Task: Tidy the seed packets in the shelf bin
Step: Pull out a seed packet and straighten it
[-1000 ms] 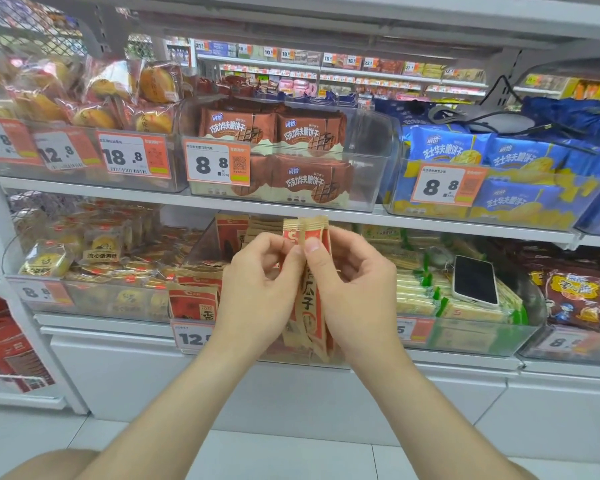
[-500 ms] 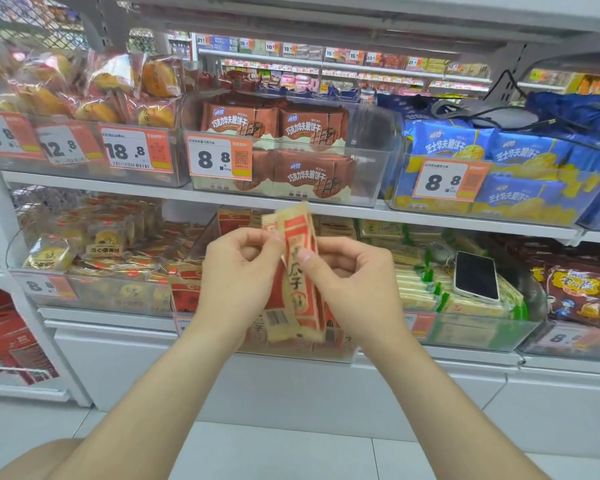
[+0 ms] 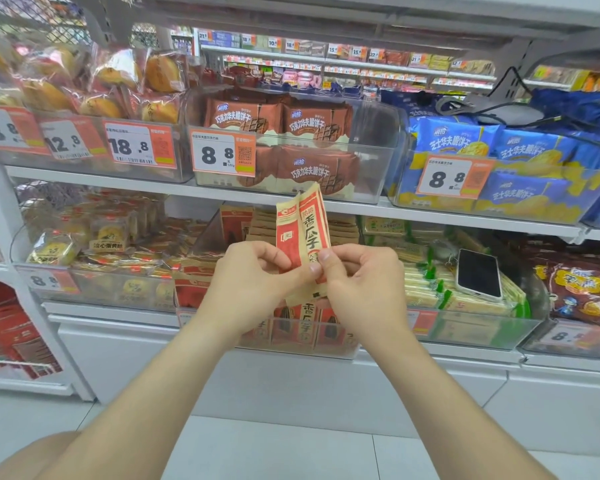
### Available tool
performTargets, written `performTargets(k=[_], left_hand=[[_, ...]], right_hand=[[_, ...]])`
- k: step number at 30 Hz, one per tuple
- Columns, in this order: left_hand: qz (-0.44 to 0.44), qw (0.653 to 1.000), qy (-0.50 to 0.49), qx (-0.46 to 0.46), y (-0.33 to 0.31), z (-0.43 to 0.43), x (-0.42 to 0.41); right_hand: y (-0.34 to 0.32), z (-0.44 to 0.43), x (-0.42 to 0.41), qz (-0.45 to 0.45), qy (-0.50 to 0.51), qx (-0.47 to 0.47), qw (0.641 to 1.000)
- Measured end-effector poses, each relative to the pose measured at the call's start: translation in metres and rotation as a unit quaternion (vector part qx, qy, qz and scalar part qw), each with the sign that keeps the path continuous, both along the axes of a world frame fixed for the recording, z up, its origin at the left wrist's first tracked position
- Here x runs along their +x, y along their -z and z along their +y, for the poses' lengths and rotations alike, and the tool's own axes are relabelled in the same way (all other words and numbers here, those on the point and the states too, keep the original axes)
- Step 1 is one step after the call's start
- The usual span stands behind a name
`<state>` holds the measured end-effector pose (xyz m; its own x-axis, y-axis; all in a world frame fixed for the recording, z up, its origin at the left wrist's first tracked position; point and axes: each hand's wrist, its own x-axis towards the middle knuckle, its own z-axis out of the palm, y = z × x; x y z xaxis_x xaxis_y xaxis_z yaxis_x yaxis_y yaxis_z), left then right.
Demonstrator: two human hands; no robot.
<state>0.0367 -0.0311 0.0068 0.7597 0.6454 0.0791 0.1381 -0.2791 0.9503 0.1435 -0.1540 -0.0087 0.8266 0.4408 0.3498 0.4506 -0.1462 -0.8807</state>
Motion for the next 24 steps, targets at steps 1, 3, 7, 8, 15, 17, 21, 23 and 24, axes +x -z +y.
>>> performTargets(k=[1,3,7,8,15,17,21,23,24], left_hand=[[0.001,1.000,0.021,-0.021,-0.003,0.001,-0.002],[-0.005,0.996,0.061,-0.068,-0.009,0.001,-0.006],[-0.022,0.990,0.088,-0.107,-0.016,0.002,-0.012],[-0.021,0.990,0.088,-0.105,-0.016,0.002,-0.012],[0.018,0.998,0.054,-0.018,-0.011,0.001,-0.007],[0.027,0.998,0.053,0.009,-0.009,0.004,-0.006],[0.020,0.997,0.071,-0.002,-0.011,0.008,-0.006],[0.017,0.997,0.078,-0.005,-0.011,0.008,-0.007],[0.018,0.997,0.080,-0.005,-0.012,0.007,-0.007]], right_hand=[[-0.002,-0.001,-0.002,-0.007,0.003,0.009,1.000],[-0.006,-0.004,-0.005,-0.022,0.007,0.028,0.999],[-0.012,-0.010,-0.009,-0.024,-0.012,0.055,0.998],[-0.012,-0.010,-0.009,-0.027,-0.017,0.053,0.998],[-0.003,-0.003,-0.006,0.017,-0.032,0.032,0.999],[-0.002,-0.001,-0.006,0.011,-0.035,0.037,0.999],[-0.001,0.004,-0.007,0.025,-0.028,0.043,0.998],[-0.001,0.004,-0.005,0.057,-0.027,0.055,0.996],[-0.001,0.003,-0.005,0.070,-0.030,0.058,0.995]])
